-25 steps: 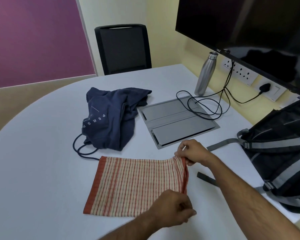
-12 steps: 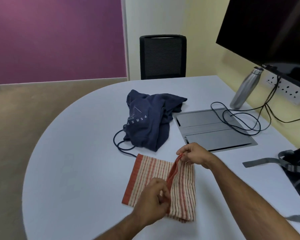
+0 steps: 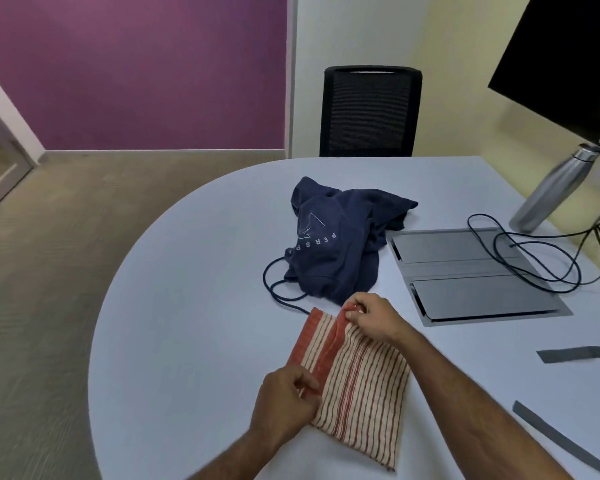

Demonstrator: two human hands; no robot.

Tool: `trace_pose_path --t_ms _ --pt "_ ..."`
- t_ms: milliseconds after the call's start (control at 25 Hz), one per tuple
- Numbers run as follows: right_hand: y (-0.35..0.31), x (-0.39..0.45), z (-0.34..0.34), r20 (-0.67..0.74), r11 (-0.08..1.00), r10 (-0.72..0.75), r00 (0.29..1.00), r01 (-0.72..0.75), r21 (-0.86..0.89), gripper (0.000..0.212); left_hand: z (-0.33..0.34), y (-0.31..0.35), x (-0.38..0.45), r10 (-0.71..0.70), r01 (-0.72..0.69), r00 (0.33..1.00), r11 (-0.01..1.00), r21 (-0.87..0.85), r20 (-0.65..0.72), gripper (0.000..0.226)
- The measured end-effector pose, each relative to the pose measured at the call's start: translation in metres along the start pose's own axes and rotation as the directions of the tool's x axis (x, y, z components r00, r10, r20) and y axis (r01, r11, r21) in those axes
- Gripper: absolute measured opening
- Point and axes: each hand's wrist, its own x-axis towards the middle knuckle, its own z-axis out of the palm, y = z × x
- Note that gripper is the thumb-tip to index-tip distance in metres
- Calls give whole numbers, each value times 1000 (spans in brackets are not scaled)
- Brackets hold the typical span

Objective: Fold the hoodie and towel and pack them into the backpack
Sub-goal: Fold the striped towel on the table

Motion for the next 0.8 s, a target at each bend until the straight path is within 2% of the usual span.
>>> trace_pose_path --t_ms 160,440,800 --pt "-7 13 15 6 1000 -15 1000 16 -23 11 -4 -12 10 -24 26 998 999 20 -59 17" --pt "-5 28 35 -1 996 29 1000 -29 -87 9 -15 -29 31 -2 21 994 986 167 -113 19" --pt "-9 44 56 -62 969 90 994 -102 -226 21 -22 -44 50 -39 61 993 976 209 -107 15"
